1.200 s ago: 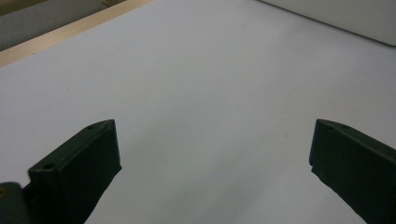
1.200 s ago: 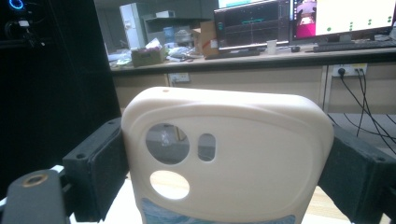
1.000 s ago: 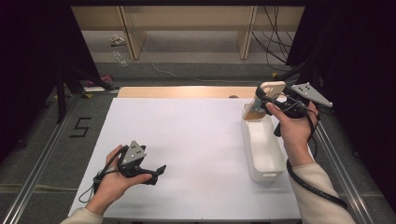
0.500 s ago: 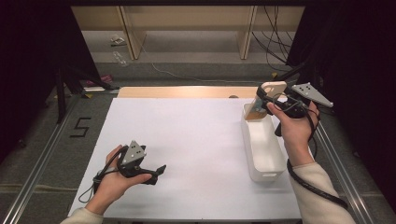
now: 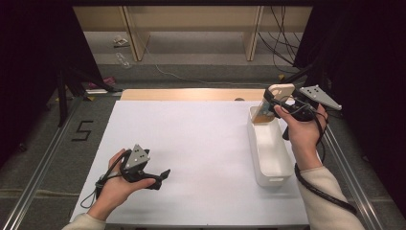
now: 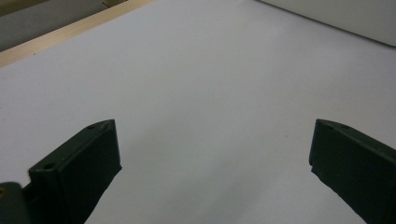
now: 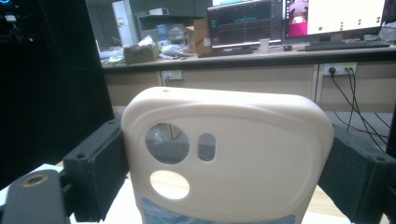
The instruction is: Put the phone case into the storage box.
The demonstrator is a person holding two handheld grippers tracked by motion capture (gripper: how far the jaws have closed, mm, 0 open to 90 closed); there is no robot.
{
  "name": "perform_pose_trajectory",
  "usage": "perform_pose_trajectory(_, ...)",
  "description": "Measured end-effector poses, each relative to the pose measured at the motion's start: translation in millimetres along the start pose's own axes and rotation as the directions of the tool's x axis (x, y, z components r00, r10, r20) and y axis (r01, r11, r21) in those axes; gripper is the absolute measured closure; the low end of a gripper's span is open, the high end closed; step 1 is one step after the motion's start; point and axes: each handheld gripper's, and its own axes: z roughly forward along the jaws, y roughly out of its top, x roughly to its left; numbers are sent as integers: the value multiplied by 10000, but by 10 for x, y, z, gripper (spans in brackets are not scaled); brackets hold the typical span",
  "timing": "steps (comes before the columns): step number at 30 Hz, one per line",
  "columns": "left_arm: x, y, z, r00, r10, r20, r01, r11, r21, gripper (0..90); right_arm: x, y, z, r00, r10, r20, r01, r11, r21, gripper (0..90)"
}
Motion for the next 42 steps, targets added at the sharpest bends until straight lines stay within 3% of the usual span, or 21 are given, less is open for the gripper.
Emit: perform_pose_trajectory(42, -22, 4, 18, 10000, -9, 81, 9, 10000, 3, 11, -92, -46, 86, 9995, -7, 329, -2, 9995, 301, 123)
